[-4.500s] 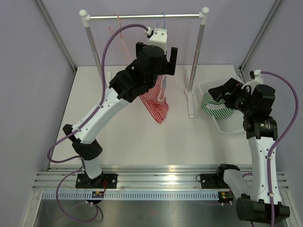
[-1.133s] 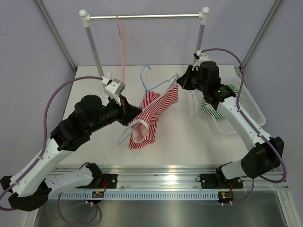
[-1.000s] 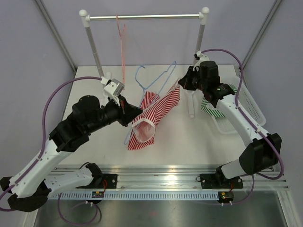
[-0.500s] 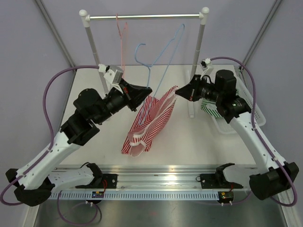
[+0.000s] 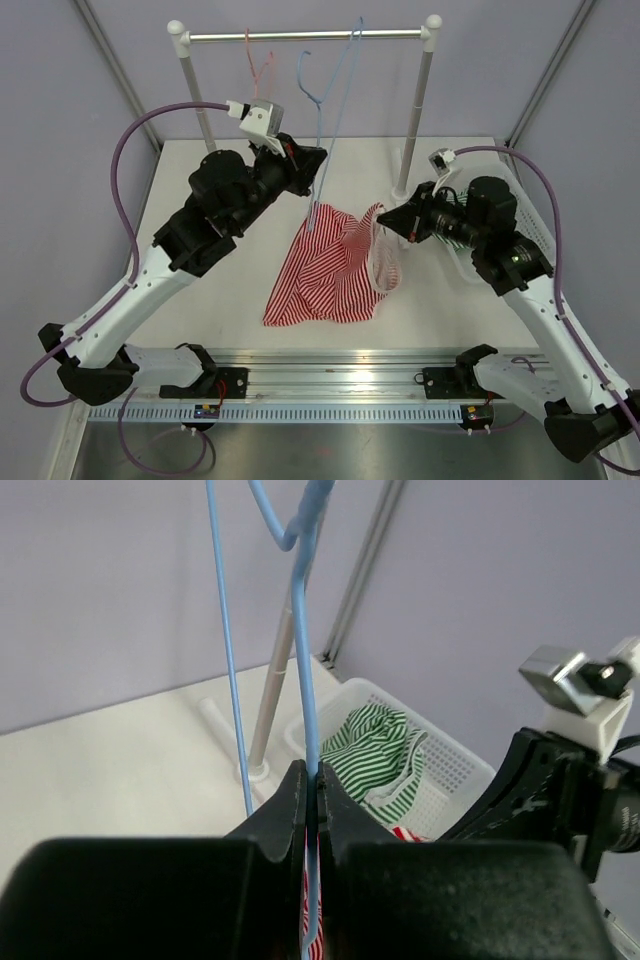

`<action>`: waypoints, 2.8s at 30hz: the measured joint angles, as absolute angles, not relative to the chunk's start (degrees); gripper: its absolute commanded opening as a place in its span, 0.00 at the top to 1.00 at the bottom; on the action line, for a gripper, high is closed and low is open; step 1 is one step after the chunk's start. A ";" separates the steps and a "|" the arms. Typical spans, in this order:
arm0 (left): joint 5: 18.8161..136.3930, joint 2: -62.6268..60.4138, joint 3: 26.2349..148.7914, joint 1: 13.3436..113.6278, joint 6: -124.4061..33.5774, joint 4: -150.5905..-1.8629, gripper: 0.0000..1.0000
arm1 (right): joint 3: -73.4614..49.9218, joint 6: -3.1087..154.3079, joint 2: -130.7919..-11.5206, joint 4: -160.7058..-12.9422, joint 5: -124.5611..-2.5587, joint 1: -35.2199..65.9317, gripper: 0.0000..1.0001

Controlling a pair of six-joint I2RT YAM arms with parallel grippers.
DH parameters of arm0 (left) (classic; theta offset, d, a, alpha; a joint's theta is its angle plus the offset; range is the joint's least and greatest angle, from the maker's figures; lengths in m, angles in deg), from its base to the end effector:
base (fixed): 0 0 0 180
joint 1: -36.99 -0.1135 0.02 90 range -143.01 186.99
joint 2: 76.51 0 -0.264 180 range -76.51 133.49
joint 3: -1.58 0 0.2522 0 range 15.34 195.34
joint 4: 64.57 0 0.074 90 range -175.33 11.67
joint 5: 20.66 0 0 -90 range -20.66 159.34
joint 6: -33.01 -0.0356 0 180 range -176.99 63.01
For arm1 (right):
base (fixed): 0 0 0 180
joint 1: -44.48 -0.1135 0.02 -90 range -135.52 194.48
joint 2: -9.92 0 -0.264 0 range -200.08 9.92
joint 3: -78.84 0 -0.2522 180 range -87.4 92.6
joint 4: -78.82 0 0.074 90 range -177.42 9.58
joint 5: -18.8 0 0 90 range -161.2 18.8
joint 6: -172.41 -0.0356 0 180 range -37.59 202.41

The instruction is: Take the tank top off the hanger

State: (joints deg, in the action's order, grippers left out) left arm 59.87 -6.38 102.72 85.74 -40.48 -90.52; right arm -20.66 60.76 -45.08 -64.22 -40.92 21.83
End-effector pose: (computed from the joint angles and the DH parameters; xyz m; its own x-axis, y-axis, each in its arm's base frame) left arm 0.1726 -0.1879 0.5013 -0.1243 -0.2834 -0.9509 0.6239 0.7228 -0.2970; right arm 0.1766 0.0931 0.4175 -0.4614 0.1527 -0.8740 -0.6653 0.5921 0.4547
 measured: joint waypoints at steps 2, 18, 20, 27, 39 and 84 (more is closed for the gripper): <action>58.10 -6.47 103.64 85.74 -39.85 -94.06 1.00 | -24.25 60.52 -45.80 -64.33 -44.48 19.64 1.00; 50.71 -1.03 116.36 85.43 -37.16 -118.97 1.00 | -26.98 59.02 -56.64 -58.86 -67.63 9.76 0.01; 50.95 1.72 120.40 84.38 -37.53 -120.83 1.00 | -26.98 59.02 -56.62 -58.82 -67.65 9.76 0.00; 52.90 15.87 141.38 77.74 -38.73 -126.65 1.00 | -27.05 59.06 -55.18 -58.82 -67.19 9.76 0.00; 56.39 30.53 152.70 69.65 -40.04 -127.39 1.00 | -29.60 58.99 -52.60 -59.23 -64.15 9.76 0.00; 54.64 -32.00 99.53 69.72 -38.56 -123.72 0.01 | -25.47 55.21 -93.01 -63.91 -86.86 -5.10 1.00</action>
State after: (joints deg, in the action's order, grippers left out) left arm 54.64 -32.00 99.53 69.72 -38.56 -123.72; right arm -25.47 55.21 -93.01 -63.91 -86.86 -5.10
